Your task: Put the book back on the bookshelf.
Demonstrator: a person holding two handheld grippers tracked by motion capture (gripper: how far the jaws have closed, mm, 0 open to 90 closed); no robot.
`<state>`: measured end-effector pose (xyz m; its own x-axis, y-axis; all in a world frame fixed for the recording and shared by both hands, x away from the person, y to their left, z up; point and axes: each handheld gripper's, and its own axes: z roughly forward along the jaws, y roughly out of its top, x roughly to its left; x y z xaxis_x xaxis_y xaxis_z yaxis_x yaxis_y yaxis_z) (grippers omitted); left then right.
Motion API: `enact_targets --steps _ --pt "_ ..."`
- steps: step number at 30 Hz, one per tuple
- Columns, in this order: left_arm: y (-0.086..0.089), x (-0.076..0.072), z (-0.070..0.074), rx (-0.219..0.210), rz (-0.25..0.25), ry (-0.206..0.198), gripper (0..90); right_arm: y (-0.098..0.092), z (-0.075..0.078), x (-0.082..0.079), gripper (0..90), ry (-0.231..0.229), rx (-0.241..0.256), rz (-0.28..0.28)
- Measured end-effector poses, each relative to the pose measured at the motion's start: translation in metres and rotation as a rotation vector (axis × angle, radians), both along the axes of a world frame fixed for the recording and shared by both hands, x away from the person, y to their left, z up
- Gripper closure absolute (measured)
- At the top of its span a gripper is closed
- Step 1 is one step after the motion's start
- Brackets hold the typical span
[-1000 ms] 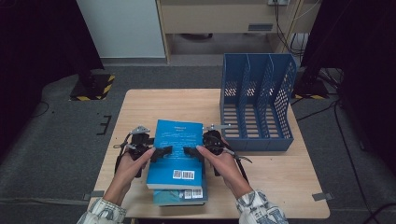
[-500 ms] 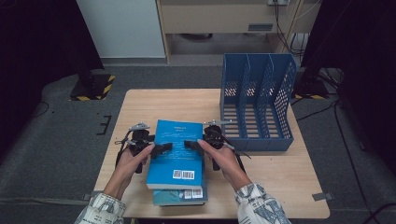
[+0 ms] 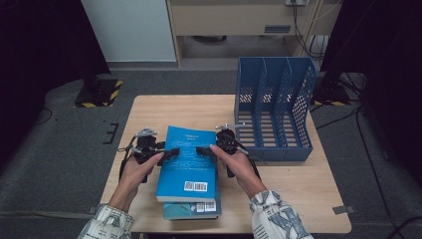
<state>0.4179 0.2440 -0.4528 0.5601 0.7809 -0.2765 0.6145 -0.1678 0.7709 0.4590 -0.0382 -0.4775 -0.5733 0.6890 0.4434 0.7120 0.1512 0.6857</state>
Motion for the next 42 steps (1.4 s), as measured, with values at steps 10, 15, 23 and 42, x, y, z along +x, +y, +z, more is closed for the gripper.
enact_targets --steps 10,15,23,42 --pt "-0.002 -0.006 0.011 0.024 0.005 -0.045 52.9 -0.001 0.003 -0.009 0.6 -0.034 -0.033 0.027" --pt "0.000 -0.005 0.012 0.007 0.004 -0.044 56.6 0.000 0.004 -0.012 0.6 -0.047 -0.046 0.033" --pt "-0.001 0.004 0.000 -0.006 -0.011 0.012 27.2 -0.005 0.006 -0.034 0.6 -0.076 -0.057 0.093" --pt "-0.001 -0.001 0.014 -0.068 0.023 -0.034 45.9 -0.003 0.007 -0.038 0.4 -0.084 -0.073 0.089"
